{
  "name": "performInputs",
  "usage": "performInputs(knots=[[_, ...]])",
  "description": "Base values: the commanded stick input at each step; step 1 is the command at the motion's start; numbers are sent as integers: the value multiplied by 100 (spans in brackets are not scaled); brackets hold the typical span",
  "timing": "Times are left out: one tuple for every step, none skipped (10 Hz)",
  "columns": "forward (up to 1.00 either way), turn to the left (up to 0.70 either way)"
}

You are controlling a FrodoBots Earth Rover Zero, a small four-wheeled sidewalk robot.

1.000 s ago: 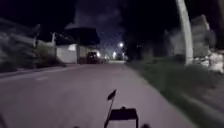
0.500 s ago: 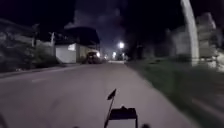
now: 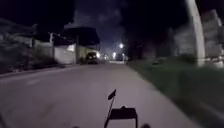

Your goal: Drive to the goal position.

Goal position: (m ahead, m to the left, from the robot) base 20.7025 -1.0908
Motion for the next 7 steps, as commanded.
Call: performInputs(knots=[[50,0],[50,0],[50,0],[50,0],[50,0],[50,0],[50,0]])
